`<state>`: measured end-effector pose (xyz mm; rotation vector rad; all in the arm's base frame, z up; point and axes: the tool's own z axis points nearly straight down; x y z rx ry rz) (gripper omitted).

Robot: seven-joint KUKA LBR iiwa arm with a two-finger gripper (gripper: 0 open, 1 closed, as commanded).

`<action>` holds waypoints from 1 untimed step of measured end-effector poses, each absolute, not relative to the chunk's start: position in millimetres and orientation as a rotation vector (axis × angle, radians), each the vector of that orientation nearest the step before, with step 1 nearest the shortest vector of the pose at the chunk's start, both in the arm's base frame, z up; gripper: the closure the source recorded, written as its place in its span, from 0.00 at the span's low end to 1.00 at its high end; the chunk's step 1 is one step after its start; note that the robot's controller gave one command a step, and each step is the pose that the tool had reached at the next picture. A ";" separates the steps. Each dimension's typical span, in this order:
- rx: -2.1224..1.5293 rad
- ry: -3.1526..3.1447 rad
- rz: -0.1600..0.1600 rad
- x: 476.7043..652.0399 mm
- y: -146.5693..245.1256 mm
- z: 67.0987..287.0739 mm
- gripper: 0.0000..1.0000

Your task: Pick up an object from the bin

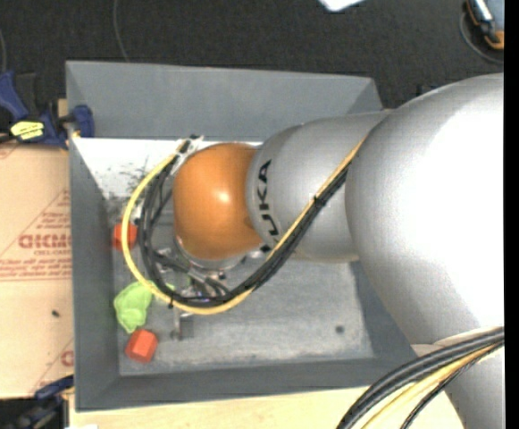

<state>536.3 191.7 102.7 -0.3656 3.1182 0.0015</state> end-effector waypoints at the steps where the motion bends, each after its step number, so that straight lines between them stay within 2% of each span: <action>1: -0.386 3.108 0.003 560.8 198.5 162.2 0.00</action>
Offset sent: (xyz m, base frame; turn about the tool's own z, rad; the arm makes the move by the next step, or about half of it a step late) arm 0.0113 0.0340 0.0019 -0.2271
